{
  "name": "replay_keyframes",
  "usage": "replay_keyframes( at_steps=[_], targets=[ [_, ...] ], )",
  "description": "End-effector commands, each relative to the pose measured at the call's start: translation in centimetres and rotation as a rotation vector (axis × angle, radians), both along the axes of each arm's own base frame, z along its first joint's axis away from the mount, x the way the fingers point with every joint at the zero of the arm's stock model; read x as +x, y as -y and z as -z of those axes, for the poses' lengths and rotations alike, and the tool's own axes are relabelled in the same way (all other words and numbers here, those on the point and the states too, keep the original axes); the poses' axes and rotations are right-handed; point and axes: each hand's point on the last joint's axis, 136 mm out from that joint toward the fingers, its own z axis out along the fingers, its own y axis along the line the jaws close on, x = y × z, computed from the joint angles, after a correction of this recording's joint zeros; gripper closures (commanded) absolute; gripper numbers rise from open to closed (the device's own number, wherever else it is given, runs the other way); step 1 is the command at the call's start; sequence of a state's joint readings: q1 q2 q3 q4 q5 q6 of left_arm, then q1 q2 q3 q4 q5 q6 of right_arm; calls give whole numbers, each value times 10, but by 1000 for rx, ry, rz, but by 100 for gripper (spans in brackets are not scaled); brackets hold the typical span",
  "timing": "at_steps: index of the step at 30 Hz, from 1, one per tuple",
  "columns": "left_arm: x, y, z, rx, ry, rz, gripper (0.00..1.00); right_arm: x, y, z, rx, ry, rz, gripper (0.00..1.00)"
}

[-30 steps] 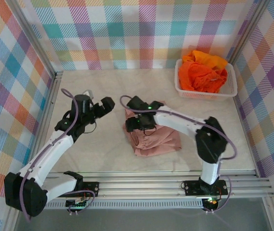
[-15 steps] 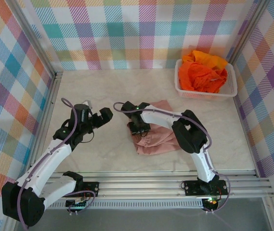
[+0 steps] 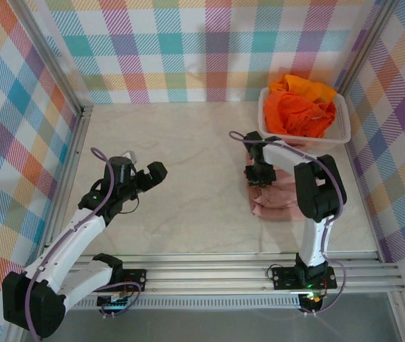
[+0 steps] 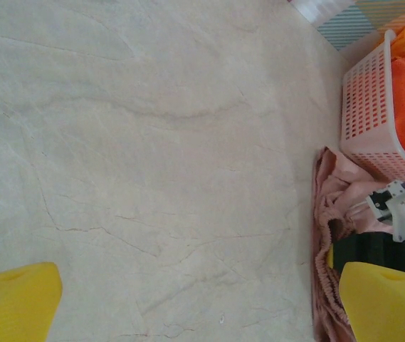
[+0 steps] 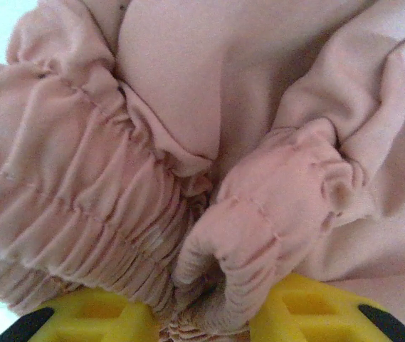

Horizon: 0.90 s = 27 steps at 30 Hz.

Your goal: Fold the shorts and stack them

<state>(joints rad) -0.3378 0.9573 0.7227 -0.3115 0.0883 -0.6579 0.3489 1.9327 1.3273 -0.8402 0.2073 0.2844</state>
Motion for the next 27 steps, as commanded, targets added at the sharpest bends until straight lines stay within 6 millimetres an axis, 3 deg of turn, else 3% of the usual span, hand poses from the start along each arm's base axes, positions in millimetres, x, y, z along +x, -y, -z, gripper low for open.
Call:
replay_keyframes(
  at_steps=[1,7,12,14,16,20,24,27],
  targets=[
    [-2,1,-8,-18,29,11,0,-21,45,15,-94,-114,-36,66],
    [-4,-1,-9,-6,28,6,0,-18,91,7,-104,-80,4,64],
    [-4,-2,-7,-7,25,4,0,-5,96,-22,-91,20,-19,58],
    [-4,-2,-7,-8,25,4,0,2,84,-45,-21,75,-14,49],
    [-5,-2,-6,-7,24,4,0,11,64,-78,99,164,0,34],
    [-4,-2,-7,-11,25,3,0,30,47,-155,234,386,44,23],
    [-5,-1,-8,-14,24,6,0,60,64,-217,195,566,151,12],
    [-6,-1,-9,-17,25,8,0,86,84,-243,218,647,285,9]
  ],
)
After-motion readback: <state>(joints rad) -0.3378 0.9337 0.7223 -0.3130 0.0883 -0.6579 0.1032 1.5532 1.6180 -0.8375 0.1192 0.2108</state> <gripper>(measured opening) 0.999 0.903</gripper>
